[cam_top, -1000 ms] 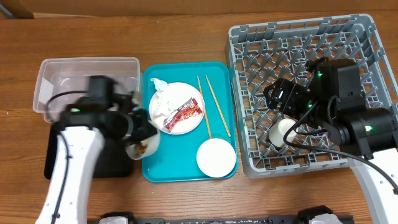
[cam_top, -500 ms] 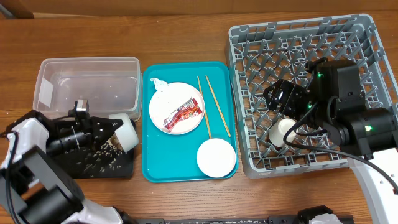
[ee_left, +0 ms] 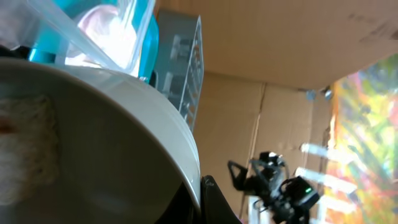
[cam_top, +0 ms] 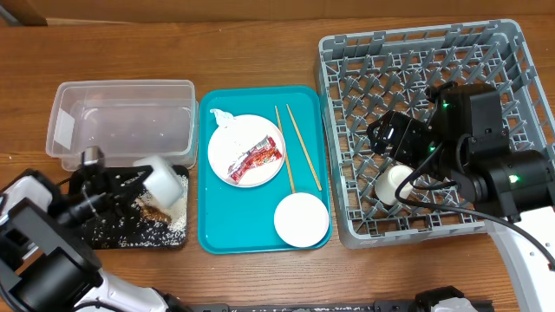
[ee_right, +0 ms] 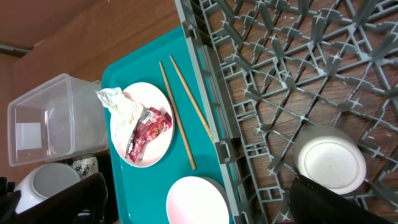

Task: Sort waste into correct bins and load items into the dishwasher
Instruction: 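Tip the rice bowl over the black tray to dump rice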

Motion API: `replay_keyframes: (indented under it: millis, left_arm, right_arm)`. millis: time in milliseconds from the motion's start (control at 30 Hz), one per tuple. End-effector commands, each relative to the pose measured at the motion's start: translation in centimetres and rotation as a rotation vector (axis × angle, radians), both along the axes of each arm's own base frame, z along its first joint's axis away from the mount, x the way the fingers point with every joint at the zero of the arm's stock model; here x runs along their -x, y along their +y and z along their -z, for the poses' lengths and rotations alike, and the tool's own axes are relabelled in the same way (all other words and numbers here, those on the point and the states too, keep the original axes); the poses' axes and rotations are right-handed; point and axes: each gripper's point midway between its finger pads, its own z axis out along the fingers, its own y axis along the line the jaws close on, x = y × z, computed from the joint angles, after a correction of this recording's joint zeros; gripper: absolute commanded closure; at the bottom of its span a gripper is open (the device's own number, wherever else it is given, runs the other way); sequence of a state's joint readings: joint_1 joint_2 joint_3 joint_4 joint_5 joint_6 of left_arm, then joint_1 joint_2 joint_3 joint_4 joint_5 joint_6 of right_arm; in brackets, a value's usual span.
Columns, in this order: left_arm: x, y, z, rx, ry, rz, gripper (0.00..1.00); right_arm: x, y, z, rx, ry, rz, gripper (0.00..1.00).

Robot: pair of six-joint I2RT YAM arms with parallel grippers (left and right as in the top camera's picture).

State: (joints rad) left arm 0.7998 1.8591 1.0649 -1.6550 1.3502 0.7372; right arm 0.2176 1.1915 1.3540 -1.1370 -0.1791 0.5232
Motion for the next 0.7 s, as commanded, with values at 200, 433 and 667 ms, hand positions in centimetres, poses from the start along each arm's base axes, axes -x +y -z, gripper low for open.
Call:
replay_keyframes:
  millis: [200, 433, 667]
  left_arm:
    - [0.4, 1.0, -0.2, -0.014, -0.028, -0.032, 0.96]
    - [0.5, 0.9, -0.2, -0.037, -0.045, -0.018, 0.96]
    - [0.6, -0.2, -0.8, -0.101, -0.091, 0.046, 0.96]
  right_arm:
    - [-0.2, 0.2, -0.9, -0.006, -0.027, -0.009, 0.04]
    - [-0.2, 0.2, -0.9, -0.006, -0.027, -0.009, 0.04]
    - [-0.2, 0.2, -0.9, -0.006, -0.027, -0.009, 0.04]
